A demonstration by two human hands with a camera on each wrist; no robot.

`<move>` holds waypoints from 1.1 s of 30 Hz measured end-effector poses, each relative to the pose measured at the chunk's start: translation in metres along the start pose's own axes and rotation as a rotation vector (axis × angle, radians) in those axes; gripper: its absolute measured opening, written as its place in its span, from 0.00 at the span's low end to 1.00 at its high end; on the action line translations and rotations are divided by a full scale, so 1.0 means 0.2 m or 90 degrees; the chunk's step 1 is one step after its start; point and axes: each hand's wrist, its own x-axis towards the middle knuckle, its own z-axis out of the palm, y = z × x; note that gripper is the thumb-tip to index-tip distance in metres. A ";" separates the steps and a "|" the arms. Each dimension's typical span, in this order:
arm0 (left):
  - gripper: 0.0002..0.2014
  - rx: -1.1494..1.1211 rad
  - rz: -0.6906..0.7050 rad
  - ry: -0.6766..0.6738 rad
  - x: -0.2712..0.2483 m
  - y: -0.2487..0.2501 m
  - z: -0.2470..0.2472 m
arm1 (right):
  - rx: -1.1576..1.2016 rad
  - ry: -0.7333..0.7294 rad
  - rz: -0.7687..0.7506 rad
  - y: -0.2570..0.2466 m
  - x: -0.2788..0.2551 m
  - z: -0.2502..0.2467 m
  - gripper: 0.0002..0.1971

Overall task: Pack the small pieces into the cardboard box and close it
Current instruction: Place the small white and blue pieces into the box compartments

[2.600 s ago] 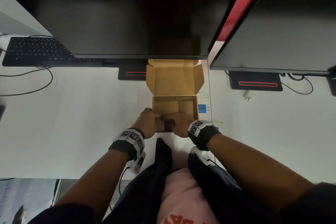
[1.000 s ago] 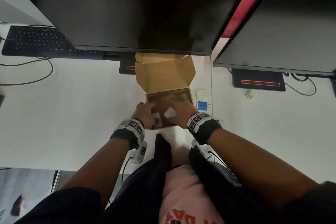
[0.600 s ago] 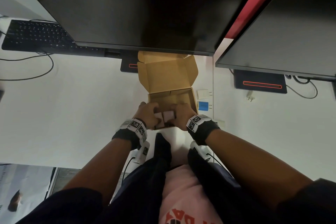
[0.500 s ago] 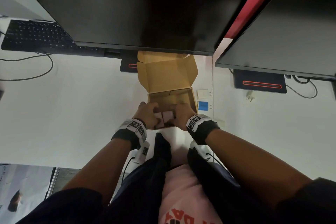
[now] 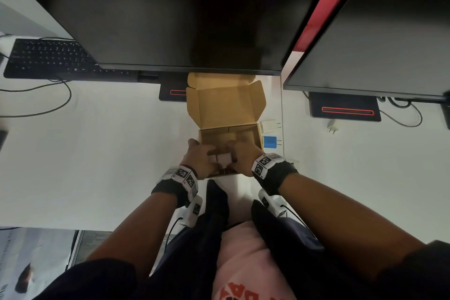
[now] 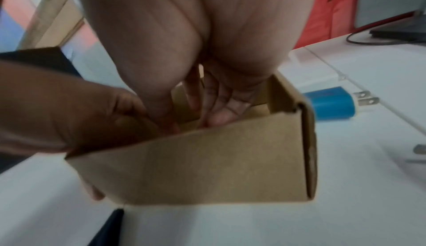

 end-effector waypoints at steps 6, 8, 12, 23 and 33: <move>0.25 -0.013 -0.025 0.026 -0.01 0.01 0.03 | 0.080 0.258 0.006 0.13 -0.10 -0.16 0.07; 0.25 -0.016 -0.028 0.041 -0.01 0.02 0.03 | 0.074 0.301 0.062 0.25 -0.12 -0.18 0.06; 0.25 -0.029 -0.026 0.055 -0.02 0.01 0.03 | -0.089 0.164 0.161 0.38 -0.13 -0.16 0.20; 0.16 -0.048 -0.039 0.052 -0.02 0.01 0.04 | -0.002 0.280 0.098 0.44 -0.18 -0.07 0.13; 0.24 -0.008 -0.038 0.045 0.00 0.01 0.04 | 0.077 0.244 -0.069 0.09 -0.23 -0.23 0.17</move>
